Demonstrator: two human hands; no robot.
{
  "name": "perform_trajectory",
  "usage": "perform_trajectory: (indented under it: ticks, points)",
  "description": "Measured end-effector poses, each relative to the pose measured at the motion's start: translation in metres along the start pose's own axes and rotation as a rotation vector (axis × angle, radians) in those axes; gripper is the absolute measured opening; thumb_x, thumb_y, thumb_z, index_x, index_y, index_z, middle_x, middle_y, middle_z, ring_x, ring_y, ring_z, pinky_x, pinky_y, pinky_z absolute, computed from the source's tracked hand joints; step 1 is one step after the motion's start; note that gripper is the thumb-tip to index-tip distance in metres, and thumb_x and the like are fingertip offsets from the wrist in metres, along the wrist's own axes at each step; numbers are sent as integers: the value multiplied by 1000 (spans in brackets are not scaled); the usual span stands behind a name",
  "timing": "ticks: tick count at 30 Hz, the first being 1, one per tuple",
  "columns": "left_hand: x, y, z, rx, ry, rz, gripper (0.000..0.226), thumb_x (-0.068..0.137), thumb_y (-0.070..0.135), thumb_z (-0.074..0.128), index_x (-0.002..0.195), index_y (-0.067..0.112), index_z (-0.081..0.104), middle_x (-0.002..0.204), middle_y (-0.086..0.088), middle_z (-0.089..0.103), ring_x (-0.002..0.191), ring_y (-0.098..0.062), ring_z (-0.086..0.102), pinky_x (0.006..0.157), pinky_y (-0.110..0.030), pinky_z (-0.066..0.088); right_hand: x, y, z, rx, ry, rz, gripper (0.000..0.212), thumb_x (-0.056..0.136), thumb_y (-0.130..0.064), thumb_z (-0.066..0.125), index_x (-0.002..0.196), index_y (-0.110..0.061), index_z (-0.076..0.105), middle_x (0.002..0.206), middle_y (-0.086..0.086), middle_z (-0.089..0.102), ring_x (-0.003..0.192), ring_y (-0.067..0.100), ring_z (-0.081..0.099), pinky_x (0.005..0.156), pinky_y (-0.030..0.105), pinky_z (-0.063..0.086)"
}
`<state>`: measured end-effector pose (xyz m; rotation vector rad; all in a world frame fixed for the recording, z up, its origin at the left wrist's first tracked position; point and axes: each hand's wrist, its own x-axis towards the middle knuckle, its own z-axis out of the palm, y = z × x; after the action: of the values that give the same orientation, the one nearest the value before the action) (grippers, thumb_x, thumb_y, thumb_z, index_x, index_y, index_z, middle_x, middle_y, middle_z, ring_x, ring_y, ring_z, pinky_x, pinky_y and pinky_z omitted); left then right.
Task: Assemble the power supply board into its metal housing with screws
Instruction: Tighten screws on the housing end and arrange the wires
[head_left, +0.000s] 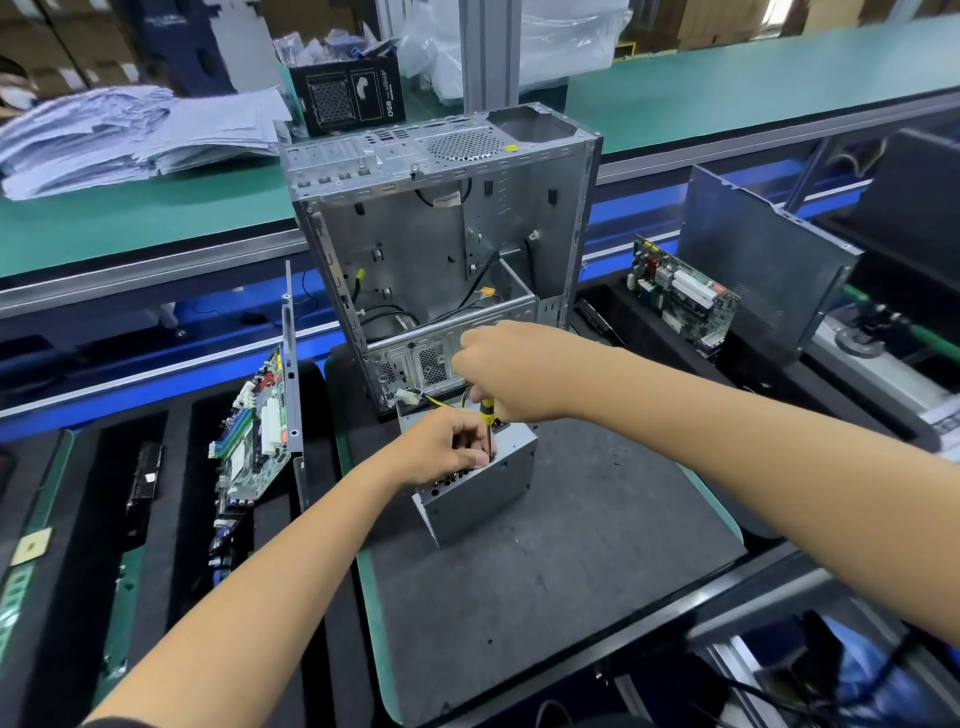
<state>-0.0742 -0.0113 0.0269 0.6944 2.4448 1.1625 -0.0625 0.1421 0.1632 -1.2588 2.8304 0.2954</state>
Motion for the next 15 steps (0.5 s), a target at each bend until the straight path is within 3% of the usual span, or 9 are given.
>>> perform_trajectory:
  ticks: [3, 6, 10, 12, 15]
  points:
    - [0, 1, 1, -5, 2, -9, 4, 83, 4, 70, 83, 5, 67, 62, 17, 57, 59, -9, 47, 59, -19, 41, 0, 0, 5, -93, 53, 19, 27, 95, -24, 48, 71, -12, 41, 64, -2, 34, 56, 21, 42, 50, 29, 31]
    - [0, 2, 2, 5, 4, -24, 19, 83, 4, 70, 72, 18, 64, 59, 21, 57, 55, -3, 46, 56, -13, 40, 0, -1, 8, -173, 72, 28, 36, 93, -16, 45, 61, -14, 28, 57, -1, 31, 46, 16, 33, 43, 27, 19]
    - [-2, 2, 1, -11, 10, -31, 11, 83, 3, 70, 77, 12, 66, 61, 21, 56, 58, -4, 47, 58, -15, 40, 2, -1, 4, -94, 2, 54, 25, 98, -29, 45, 83, -12, 33, 70, 0, 33, 59, 23, 43, 51, 32, 33]
    - [-3, 4, 1, -10, 4, -24, 15, 83, 2, 69, 75, 14, 65, 59, 23, 56, 55, 0, 45, 57, -12, 38, 0, -1, 1, -22, -74, 52, 26, 88, -15, 55, 90, -14, 30, 82, 1, 32, 56, 19, 43, 47, 31, 30]
    - [-3, 4, 1, -16, 3, -16, 11, 83, 2, 69, 79, 12, 67, 59, 16, 55, 55, -2, 46, 57, -13, 38, 2, -1, -5, -69, -81, -32, 26, 79, 0, 56, 88, -14, 36, 95, 3, 37, 55, 12, 34, 45, 26, 21]
